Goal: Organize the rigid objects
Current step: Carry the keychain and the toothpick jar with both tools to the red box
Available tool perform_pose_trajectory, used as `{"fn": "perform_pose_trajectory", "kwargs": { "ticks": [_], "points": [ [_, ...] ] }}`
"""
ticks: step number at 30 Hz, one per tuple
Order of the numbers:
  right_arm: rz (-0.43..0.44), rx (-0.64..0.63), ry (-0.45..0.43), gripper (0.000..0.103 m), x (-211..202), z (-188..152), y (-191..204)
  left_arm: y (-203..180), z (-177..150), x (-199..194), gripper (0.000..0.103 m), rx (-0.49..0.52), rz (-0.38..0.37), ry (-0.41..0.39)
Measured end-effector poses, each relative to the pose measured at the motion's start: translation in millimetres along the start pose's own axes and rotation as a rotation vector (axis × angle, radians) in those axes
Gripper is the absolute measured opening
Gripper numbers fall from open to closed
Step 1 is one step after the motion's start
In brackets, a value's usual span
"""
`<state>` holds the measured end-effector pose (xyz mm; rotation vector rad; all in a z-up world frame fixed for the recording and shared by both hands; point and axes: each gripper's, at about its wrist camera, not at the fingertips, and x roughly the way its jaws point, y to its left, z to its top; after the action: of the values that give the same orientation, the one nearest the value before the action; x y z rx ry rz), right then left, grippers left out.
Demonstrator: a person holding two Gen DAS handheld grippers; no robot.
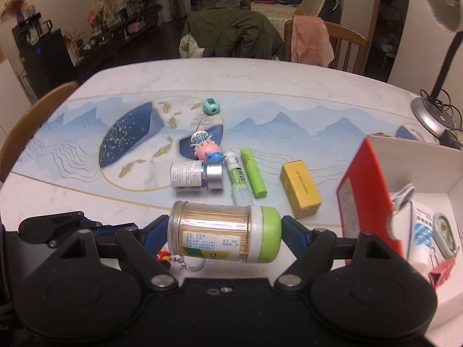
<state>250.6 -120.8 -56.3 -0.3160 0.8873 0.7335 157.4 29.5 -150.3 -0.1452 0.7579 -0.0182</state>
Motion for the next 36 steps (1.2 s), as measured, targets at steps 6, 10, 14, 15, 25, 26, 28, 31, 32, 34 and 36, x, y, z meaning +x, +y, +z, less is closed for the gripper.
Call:
{"fn": "perform_pose_trajectory", "kwargs": {
  "ticks": [6,10,14,15,25,26,28,31,32,34,36],
  "points": [
    [-0.004,0.035,-0.02,0.082,-24,-13,-15,-2,11,-17,0.056,-0.038,-0.005,-0.021],
    [-0.021,0.045,-0.03,0.082,-39,-21,-29,-5,18,-26,0.056,-0.051,0.018,-0.026],
    [-0.024,0.069,-0.053,0.082,-54,-26,-45,-12,30,-35,0.056,-0.06,0.027,-0.037],
    [-0.026,0.071,-0.059,0.082,-58,-27,-50,-14,34,-37,0.056,-0.06,0.029,-0.043],
    [-0.037,0.102,-0.12,0.082,-84,-35,-103,-62,76,-46,0.056,-0.014,0.023,-0.095],
    [-0.04,0.104,-0.122,0.082,-86,-37,-109,-68,79,-45,0.056,-0.006,0.022,-0.097],
    [-0.045,0.111,-0.126,0.082,-88,-40,-122,-81,86,-43,0.056,0.009,0.016,-0.1],
    [-0.057,0.123,-0.131,0.082,-92,-44,-142,-101,97,-39,0.056,0.033,0.008,-0.105],
    [-0.06,0.125,-0.134,0.082,-93,-45,-148,-108,101,-37,0.056,0.042,0.007,-0.107],
    [-0.062,0.127,-0.141,0.082,-95,-46,-160,-121,107,-31,0.056,0.058,0.005,-0.106],
    [-0.065,0.126,-0.147,0.082,-97,-47,-171,-134,114,-25,0.056,0.066,0.002,-0.105]
  ]
}}
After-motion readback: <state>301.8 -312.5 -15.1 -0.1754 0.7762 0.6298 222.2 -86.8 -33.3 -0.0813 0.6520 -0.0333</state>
